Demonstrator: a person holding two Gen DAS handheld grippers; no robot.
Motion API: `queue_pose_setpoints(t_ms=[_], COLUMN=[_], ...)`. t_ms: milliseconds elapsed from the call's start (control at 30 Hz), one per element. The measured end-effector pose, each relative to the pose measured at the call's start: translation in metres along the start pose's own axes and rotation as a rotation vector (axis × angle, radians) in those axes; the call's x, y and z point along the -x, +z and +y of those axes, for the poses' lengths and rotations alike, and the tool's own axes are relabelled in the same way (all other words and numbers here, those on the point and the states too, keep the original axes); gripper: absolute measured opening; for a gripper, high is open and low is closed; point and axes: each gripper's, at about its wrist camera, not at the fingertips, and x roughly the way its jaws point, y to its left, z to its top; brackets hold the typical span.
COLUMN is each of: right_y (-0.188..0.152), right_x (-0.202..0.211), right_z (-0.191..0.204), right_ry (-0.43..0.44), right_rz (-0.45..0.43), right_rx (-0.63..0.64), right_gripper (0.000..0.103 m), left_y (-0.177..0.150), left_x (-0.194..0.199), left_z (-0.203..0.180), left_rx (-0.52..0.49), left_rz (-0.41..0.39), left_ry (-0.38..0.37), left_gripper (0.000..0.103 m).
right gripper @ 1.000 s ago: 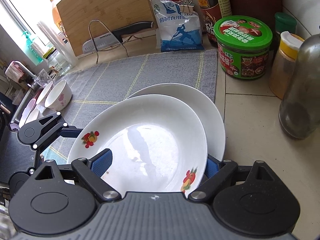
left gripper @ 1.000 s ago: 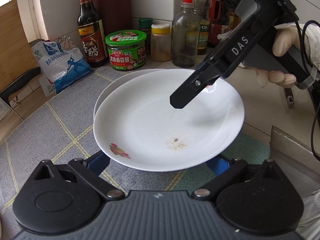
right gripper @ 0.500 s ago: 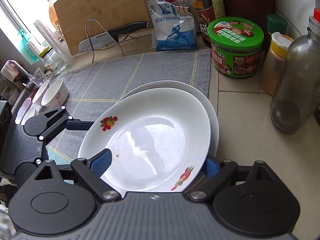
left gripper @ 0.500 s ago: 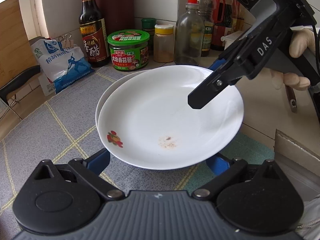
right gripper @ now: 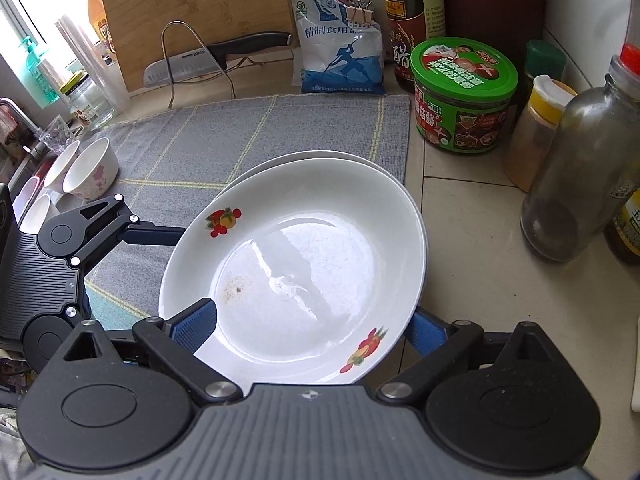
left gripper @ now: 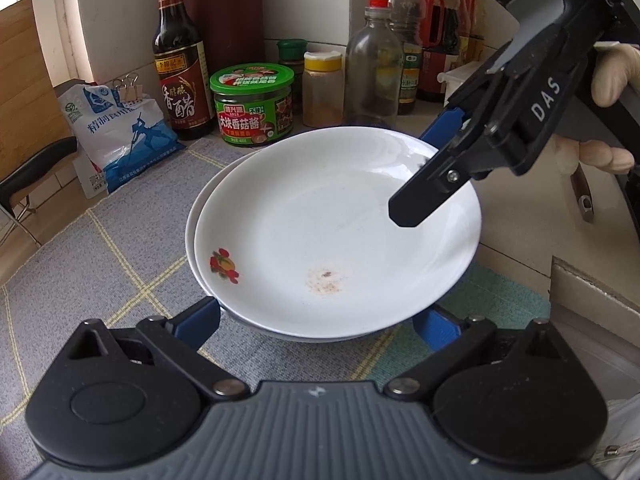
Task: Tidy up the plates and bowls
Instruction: 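Lower the plate onto the plate stack and open the right gripper, then withdraw the right gripper from the plate stack toward the bowls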
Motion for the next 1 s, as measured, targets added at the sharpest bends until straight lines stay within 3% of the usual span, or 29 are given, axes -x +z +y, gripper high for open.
queue_pose_setpoints(t_ms=[700,1000], right_y=[-0.007,-0.009], right_x=[0.012,0.013], right_z=[0.037,0.080], right_ry=[-0.162,-0.230], right_rz=[-0.098,-0.209], right_rx=[0.137,0.201], right_gripper=[0.103,0.103], left_y=[-0.006,-0.022], left_x=[0.031,0.076], left_z=[0.003,0.014], left_rx=[0.040,0.085], left_rz=[-0.071,-0.171], left_ry=[0.059,0.177], left_gripper=[0.102,0.102])
